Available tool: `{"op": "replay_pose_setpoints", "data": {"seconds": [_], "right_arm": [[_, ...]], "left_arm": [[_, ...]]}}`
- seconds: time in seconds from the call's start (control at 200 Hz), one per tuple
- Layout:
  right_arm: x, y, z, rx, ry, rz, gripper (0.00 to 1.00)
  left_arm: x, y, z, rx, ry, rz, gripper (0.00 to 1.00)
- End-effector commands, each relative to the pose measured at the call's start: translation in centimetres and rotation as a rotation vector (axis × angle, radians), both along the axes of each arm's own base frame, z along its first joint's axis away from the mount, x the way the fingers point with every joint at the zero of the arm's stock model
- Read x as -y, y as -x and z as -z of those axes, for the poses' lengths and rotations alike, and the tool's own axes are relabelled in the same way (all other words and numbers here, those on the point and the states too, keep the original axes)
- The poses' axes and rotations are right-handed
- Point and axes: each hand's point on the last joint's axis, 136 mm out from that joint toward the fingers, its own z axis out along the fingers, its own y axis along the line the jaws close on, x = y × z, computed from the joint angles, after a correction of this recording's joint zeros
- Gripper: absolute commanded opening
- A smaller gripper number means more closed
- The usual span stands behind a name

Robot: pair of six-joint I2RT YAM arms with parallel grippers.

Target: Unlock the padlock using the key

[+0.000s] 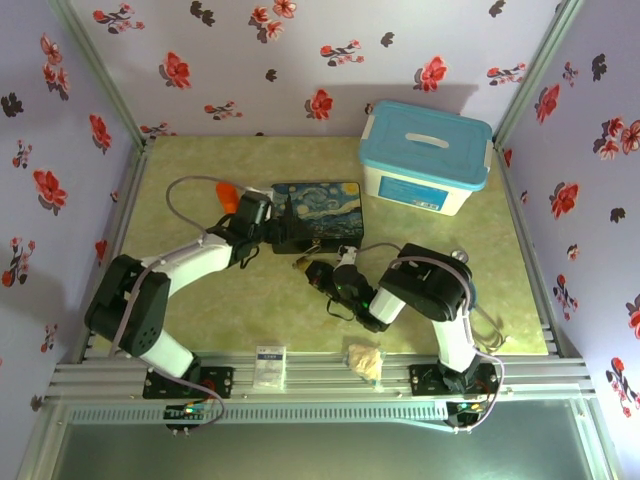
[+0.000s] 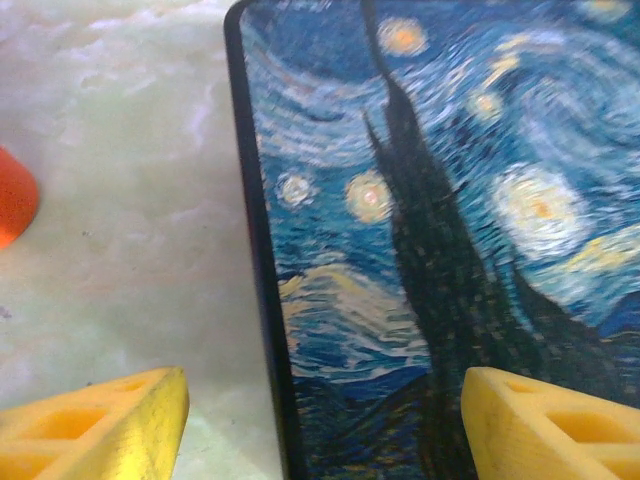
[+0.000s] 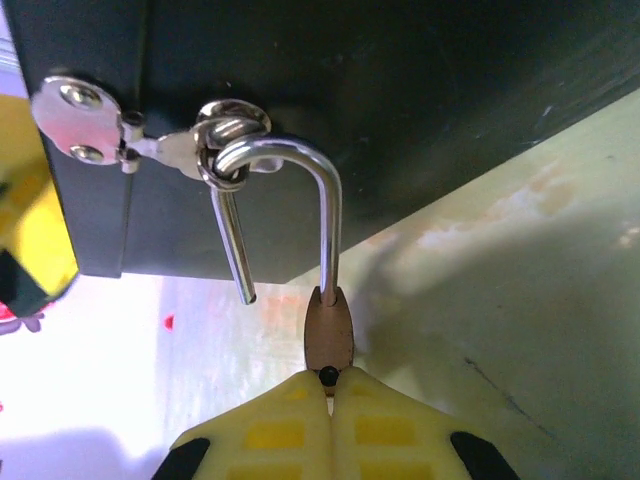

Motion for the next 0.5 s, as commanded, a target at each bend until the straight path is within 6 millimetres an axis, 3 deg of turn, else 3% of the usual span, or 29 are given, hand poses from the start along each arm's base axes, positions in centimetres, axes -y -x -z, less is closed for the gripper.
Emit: {"op": "replay_pose_setpoints", "data": {"seconds": [0.0,0.175,0.315,0.495], "right_arm": [[0.7,-0.7,0.2,-0.015,-0.039,0.088,0.04],[0.9,-1.7,-0.1,-0.022,-0.136,0.158,0.03],[1.1,-2.2,-1.2,0.020,-0.119,0.180,0.02],[3.3,-2.6,-1.5,0.039,-0.109,0.260,0.02]], "left_arm": [[-0.7,0.2,1.3,-0.018,-0.081,-0.002,0.72],[-1.0,0.7,2.6,-0.035,-0.091,-0.004,0.68],[-1.4,1.1,3.2,-0.045,-0.103,-0.009,0.65],[-2.2,1.1,3.7,-0.064,-0.111,-0.043,0.62]]}}
